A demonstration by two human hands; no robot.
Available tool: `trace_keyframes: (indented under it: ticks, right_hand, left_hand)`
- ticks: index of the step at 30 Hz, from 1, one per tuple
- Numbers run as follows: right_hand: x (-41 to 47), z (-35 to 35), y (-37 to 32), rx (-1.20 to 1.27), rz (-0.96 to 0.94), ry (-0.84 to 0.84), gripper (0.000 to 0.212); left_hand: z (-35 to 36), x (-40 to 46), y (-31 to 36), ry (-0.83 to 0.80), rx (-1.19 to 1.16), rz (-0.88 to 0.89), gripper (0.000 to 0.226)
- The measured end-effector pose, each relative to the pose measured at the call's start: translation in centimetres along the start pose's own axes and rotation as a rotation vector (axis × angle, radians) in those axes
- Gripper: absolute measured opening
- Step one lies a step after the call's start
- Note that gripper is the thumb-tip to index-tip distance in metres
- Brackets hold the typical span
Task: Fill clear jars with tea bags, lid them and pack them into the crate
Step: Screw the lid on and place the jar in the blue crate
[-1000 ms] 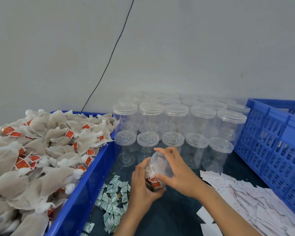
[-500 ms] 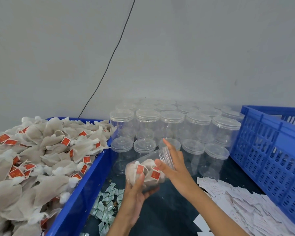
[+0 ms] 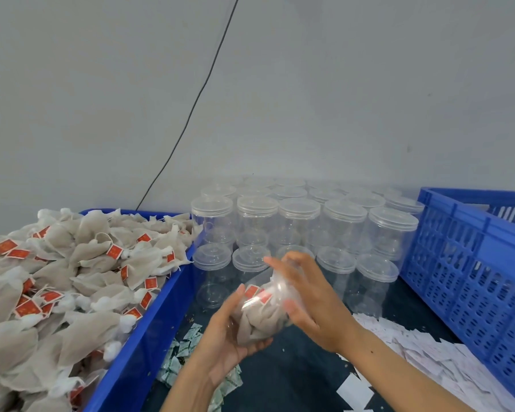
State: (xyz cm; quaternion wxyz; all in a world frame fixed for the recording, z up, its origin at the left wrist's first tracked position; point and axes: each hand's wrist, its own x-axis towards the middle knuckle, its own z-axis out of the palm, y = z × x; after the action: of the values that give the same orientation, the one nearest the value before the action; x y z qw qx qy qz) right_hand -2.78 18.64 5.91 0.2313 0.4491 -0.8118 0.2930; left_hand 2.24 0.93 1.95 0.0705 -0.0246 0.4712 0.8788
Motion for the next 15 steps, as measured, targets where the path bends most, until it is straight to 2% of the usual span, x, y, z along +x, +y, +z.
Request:
trace_keyframes:
  ticks: [3,5,6,8,10,11,12,13,15]
  right_hand:
    - [0.3,0.1,-0.9,0.266,0.355,0.09,0.036]
    - [1.7,0.2,-0.8,0.399,0.584,0.032,0.033]
    - [2.3,-0.1,-0.4,0.438,0.646,-0.032,0.036]
    - [2.9,-1.3,-0.5,0.394,0.64,-0.08,0.049]
    - [2.2,-2.5,-1.2,0.309,0.353,-0.042,0.059]
    - [1.5,-2.9,-1.5,0.244,0.209,-0.03,0.057]
    - [0.8,-2.9,-1.5,0.211,0.145,-0.014,0.053]
    - [0.0,-2.9,-1.4,0.23,0.169,-0.004,0.049]
    - [0.3,-2.4,-1.3,0.339,0.372,0.034,0.04]
  left_hand:
    - [1.5,0.2,-0.5,0.06,0.171,0.304,0.062]
    - [2.2,0.1,-0.9,0.141,0.278,0.464,0.067]
    - [2.4,0.1,-0.9,0.134,0.263,0.479,0.067]
    - [2.6,0.0,-0.4,0.04,0.13,0.372,0.059]
    - [2.7,-0.1,0.3,-0.05,-0.022,0.206,0.045]
    - [2.9,-0.2,0.6,-0.074,-0.043,0.157,0.04]
    - [3.1,-0.3,0.9,-0.088,-0.029,0.144,0.038]
    - [3.5,-0.3,0.9,-0.082,0.018,0.167,0.039]
    - [4.1,-0.2,0.5,-0.021,0.149,0.295,0.049]
